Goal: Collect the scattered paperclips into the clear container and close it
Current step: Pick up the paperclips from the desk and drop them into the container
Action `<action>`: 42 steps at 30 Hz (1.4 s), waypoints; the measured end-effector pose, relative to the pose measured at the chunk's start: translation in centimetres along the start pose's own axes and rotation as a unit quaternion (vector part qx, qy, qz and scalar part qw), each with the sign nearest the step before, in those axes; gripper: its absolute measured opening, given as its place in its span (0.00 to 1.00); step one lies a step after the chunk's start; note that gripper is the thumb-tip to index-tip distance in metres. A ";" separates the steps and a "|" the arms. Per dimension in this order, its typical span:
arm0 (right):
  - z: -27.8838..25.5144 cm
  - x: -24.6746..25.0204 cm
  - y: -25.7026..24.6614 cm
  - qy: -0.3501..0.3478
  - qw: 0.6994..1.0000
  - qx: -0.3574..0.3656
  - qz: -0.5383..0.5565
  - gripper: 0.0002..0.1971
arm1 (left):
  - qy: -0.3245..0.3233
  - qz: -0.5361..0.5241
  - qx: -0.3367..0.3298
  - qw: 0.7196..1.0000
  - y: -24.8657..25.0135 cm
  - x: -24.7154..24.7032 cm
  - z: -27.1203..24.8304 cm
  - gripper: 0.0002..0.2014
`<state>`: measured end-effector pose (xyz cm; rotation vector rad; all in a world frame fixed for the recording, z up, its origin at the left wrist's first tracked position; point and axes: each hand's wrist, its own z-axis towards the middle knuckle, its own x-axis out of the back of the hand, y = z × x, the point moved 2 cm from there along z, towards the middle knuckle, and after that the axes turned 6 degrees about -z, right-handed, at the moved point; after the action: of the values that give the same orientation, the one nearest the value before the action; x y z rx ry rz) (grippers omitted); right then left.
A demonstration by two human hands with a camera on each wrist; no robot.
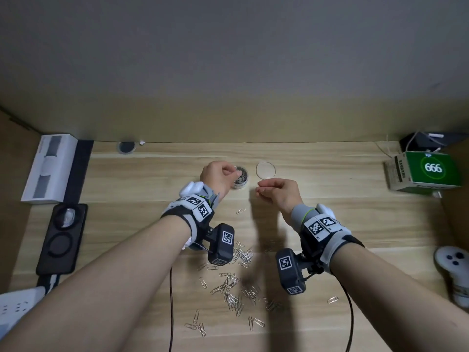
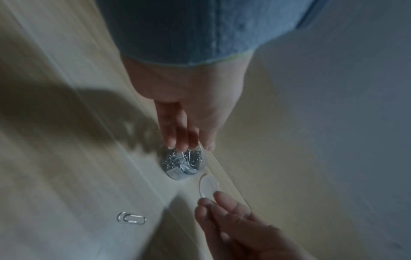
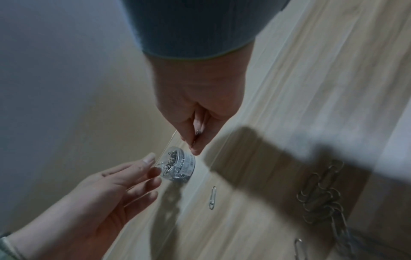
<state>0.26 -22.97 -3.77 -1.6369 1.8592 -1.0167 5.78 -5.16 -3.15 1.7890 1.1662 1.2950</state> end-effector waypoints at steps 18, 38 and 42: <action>-0.4 -1.8 -2.6 0.007 0.999 0.032 -0.010 0.13 | 0.032 0.015 0.077 0.996 -5.2 4.7 -4.6 0.09; -15.0 13.6 16.8 0.266 0.934 -0.040 -0.233 0.13 | -0.091 0.191 -0.030 0.977 -10.8 1.2 -19.1 0.08; -16.1 13.0 19.0 0.274 0.921 -0.057 -0.271 0.15 | -0.097 0.192 -0.062 0.975 -11.3 0.0 -20.4 0.08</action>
<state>-26.34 -31.64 -6.76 -2.1698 1.8406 -1.7787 -16.84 -0.65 -6.51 2.0593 0.6386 1.3319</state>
